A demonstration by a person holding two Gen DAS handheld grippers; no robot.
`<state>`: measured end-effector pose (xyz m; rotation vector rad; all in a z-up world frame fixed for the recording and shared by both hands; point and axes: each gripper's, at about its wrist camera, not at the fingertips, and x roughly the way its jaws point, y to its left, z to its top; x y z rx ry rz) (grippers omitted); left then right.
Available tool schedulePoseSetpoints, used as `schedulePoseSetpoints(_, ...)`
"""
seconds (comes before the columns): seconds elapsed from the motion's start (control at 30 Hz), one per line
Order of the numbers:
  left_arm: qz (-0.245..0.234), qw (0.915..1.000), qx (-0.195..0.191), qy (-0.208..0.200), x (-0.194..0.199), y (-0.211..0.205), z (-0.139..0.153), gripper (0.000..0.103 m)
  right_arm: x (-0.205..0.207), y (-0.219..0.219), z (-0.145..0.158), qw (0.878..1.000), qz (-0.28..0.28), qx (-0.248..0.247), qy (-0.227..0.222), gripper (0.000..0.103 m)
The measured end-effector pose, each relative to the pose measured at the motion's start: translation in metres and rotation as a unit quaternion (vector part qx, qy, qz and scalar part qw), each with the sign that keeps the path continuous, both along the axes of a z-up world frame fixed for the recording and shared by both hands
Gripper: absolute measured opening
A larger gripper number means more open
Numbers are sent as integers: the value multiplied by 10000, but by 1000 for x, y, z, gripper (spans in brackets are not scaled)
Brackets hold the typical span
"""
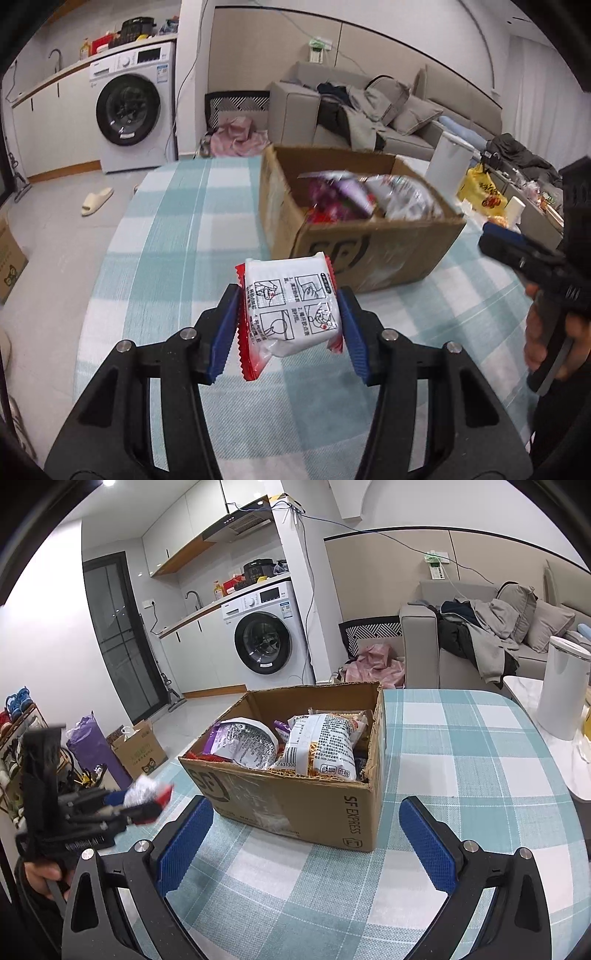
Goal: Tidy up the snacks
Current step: 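Carry the packet into the box with the left gripper and release it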
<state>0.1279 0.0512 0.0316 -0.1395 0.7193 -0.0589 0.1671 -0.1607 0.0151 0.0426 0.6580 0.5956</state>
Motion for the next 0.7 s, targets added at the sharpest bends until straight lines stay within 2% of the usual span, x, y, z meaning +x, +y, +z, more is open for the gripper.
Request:
schedulePoseSetpoints(0.3, -128, 9995, -38, -293, 60, -32, 40, 50, 2, 2, 3, 10000, -1, -25, -51, 102)
schedulePoseSetpoints(0.5, -243, 9993, -69, -277, 108, -51, 44, 52, 8, 1, 3, 10000, -57, -20, -23, 102)
schedulePoseSetpoints(0.6, -190, 9997, 64, -161, 121, -58, 40, 63, 10, 0, 1, 10000, -63, -29, 5, 102)
schedulePoseSetpoints(0.67, -227, 9994, 138, -221, 118, -59, 37, 80, 10, 0, 1, 10000, -61, -44, -6, 102)
schedulePoseSetpoints(0.7, -246, 9993, 144, -252, 115, -59, 37, 84, 10, 0, 1, 10000, -63, -40, -9, 102)
